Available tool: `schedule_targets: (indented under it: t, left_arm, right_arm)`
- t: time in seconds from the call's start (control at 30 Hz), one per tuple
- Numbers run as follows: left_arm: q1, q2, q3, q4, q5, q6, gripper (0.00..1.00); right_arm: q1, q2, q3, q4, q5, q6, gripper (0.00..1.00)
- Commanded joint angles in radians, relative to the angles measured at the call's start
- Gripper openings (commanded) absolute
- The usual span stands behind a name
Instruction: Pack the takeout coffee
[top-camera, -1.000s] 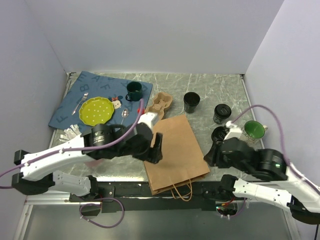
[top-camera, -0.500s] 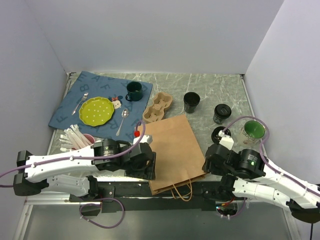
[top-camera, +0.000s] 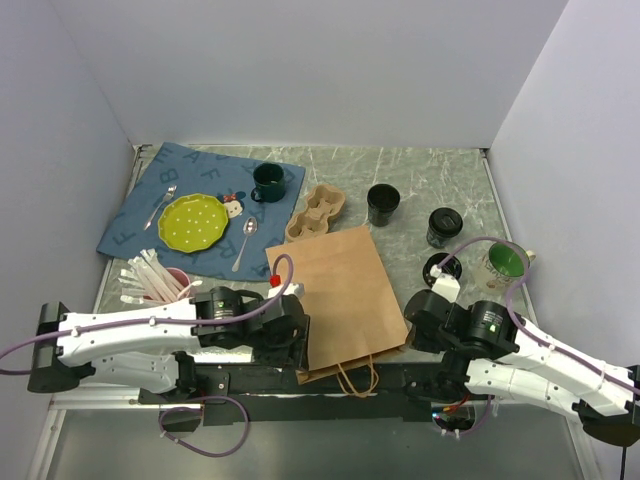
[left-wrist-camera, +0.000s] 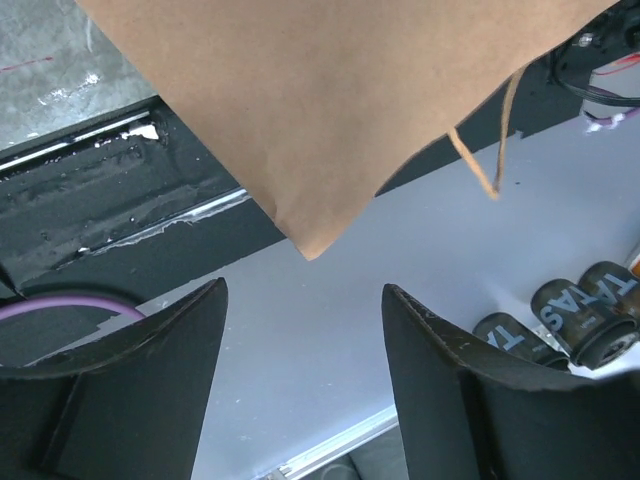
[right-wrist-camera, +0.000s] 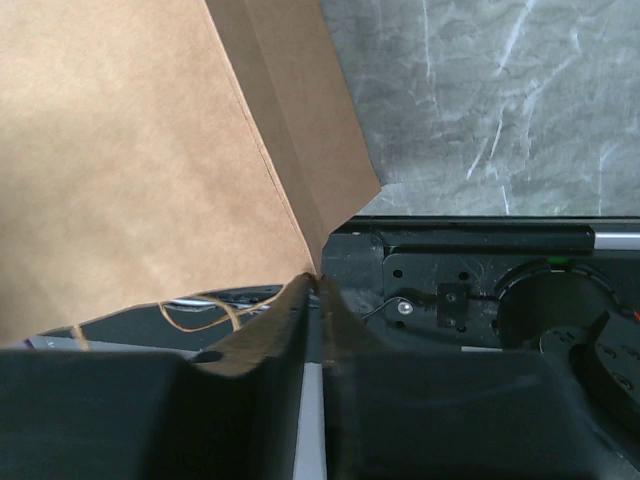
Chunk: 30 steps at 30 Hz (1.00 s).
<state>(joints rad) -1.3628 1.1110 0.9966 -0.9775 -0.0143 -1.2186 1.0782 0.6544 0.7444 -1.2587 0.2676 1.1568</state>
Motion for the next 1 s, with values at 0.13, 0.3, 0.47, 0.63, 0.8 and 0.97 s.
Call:
schedule_targets:
  t: [0.13, 0.3, 0.47, 0.63, 0.8, 0.97]
  left_arm:
    - [-0.005, 0.058, 0.086, -0.062, -0.028, 0.010, 0.62]
    - [-0.004, 0.062, 0.285, -0.267, -0.148, 0.019, 0.64]
    - [-0.002, 0.102, 0.572, -0.394, -0.266, 0.098, 0.70]
    - [0.008, 0.108, 0.675, -0.392, -0.263, 0.125, 0.70]
    - [0.028, 0.096, 0.741, -0.394, -0.303, 0.171, 0.71]
    - [0.054, 0.095, 0.826, -0.394, -0.331, 0.225, 0.72]
  right_arm:
    - [0.005, -0.006, 0.058, 0.058, 0.033, -0.026, 0.00]
    - [0.003, -0.022, 0.134, 0.106, -0.034, -0.088, 0.00]
    - [0.005, -0.035, 0.254, 0.108, -0.074, -0.089, 0.00]
    - [0.005, -0.047, 0.369, 0.107, -0.056, -0.031, 0.00]
    - [0.003, -0.081, 0.433, 0.105, -0.013, 0.069, 0.00]
    - [0.005, -0.101, 0.473, 0.076, 0.028, 0.153, 0.00]
